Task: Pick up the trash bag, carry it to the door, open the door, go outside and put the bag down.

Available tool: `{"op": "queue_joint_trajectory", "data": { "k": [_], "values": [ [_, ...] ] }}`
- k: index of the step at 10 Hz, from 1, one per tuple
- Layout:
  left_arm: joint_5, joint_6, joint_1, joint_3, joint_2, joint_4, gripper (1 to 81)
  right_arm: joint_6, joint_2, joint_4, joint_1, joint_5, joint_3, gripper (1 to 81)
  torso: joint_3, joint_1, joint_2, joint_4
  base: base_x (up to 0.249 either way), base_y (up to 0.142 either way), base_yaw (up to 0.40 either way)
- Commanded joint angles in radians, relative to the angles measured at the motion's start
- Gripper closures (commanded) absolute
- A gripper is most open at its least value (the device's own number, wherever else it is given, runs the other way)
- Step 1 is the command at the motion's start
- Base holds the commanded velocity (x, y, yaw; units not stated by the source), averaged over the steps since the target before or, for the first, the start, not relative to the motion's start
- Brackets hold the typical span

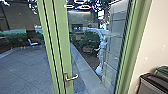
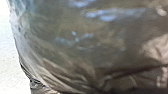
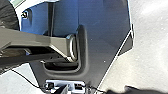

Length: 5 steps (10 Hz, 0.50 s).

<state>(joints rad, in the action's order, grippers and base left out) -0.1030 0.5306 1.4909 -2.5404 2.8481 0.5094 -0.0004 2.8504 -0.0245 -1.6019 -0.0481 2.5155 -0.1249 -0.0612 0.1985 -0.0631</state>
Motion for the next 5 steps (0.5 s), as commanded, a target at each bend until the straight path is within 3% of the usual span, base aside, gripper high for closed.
{"op": "queue_joint_trajectory", "data": {
  "k": [1,5],
  "values": [
    [-0.073,0.011,-0.054,-0.011,-0.015,0.006,81.1,-0.003,-0.021,-0.009,0.039,-0.058,-0.005,1.0,0.000,0.000,0.000,0.000,0.000,0.000,0.235],
    [-0.073,0.011,-0.054,-0.011,-0.004,-0.003,81.1,-0.003,-0.017,-0.009,0.039,-0.059,-0.005,1.0,0.000,0.000,0.000,0.000,0.000,0.000,0.236]
  ]
}}
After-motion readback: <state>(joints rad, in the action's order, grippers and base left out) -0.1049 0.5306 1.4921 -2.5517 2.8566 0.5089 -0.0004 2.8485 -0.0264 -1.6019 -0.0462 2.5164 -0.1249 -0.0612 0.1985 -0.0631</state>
